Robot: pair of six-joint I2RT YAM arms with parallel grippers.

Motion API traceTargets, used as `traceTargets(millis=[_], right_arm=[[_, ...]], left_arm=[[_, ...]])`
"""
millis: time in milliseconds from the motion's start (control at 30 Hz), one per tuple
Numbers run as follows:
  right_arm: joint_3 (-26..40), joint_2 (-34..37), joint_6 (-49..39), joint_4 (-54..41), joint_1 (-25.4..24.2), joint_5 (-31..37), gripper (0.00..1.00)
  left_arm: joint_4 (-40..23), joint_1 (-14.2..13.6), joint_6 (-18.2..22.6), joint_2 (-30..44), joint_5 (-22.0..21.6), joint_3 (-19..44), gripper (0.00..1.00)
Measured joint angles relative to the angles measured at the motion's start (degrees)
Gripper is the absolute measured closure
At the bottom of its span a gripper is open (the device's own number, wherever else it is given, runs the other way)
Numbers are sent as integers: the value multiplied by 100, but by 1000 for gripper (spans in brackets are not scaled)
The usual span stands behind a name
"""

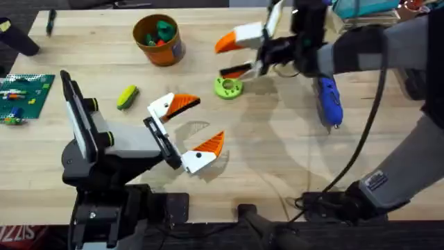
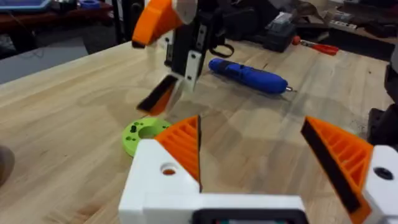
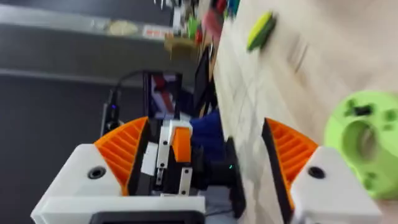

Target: Pick up the gripper from the table and insert it into the empty holder that is missing its gripper. Then pick up a screw, insert it into the mounting hole, and use the screwdriver to tighten it. Finally, clean up the table by picking up the vegetable and placing it into the bucket.

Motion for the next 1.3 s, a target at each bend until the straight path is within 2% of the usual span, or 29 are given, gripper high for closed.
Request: traceTargets(millis=[100,267,367,567,700,900,1033,1300], right_arm=[[169,0,-180,0,-361,-112,8],[372,0,-747,-177,-646,-106,8],[381,0,-1331,-948,-764,225,8],[435,0,-2547,-2751,-1001,1387,8],[875,-17,-3429,-4297,-1060,2250,8],[2105,-440,-4864,-6842,-913,3653,9],[2901,-1003,-5534,-8166,-580,4426,8],[3129,-1994,-5933,-9835,246,5568,8]], left_arm=[[0,0,0,0,0,0,16],[0,0,0,0,-1,0,15],[0,0,0,0,-1,0,15],[0,0,0,0,-1,0,15],[0,0,0,0,-1,0,15],[0,0,0,0,-1,-2,15],[0,0,0,0,-1,0,15],[0,0,0,0,-1,0,15]])
